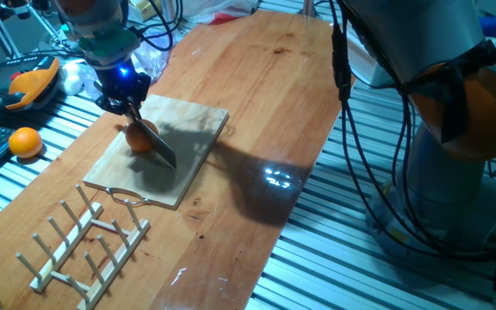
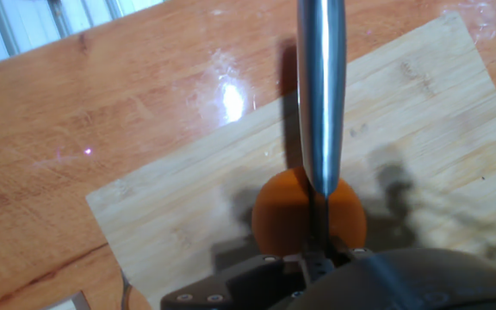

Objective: Chop the orange

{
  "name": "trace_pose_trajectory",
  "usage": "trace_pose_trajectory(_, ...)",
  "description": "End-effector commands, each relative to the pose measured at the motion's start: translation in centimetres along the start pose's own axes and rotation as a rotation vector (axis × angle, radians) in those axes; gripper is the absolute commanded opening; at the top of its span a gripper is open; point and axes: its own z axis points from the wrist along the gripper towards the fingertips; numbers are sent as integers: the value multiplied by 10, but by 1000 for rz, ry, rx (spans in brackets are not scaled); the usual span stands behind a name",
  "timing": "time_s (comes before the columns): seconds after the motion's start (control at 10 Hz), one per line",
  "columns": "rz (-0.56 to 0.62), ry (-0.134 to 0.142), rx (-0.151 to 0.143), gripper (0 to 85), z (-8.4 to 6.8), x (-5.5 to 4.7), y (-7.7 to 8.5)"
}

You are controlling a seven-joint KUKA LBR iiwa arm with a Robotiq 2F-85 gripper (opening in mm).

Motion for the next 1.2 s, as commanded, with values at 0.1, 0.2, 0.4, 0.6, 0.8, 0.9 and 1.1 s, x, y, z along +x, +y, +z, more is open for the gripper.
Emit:
trace_pose_trajectory(0.1, 1, -7, 2, 170, -2, -4, -1)
trace_pose_trajectory(0.2, -2, -6, 1, 170, -4, -8, -3)
trace_pose_trajectory(0.4, 1, -12, -1, 0, -6, -12, -3)
trace_pose_trajectory(0.6, 7, -29, 0, 0, -5, -12, -2)
trace_pose_trajectory(0.8, 11, -48, -1, 0, -3, -13, -2)
trace_pose_trajectory(0.9, 8, -51, -5, 0, -3, -13, -2)
trace_pose_trajectory(1.1, 3, -54, -25, 0, -3, -13, -2)
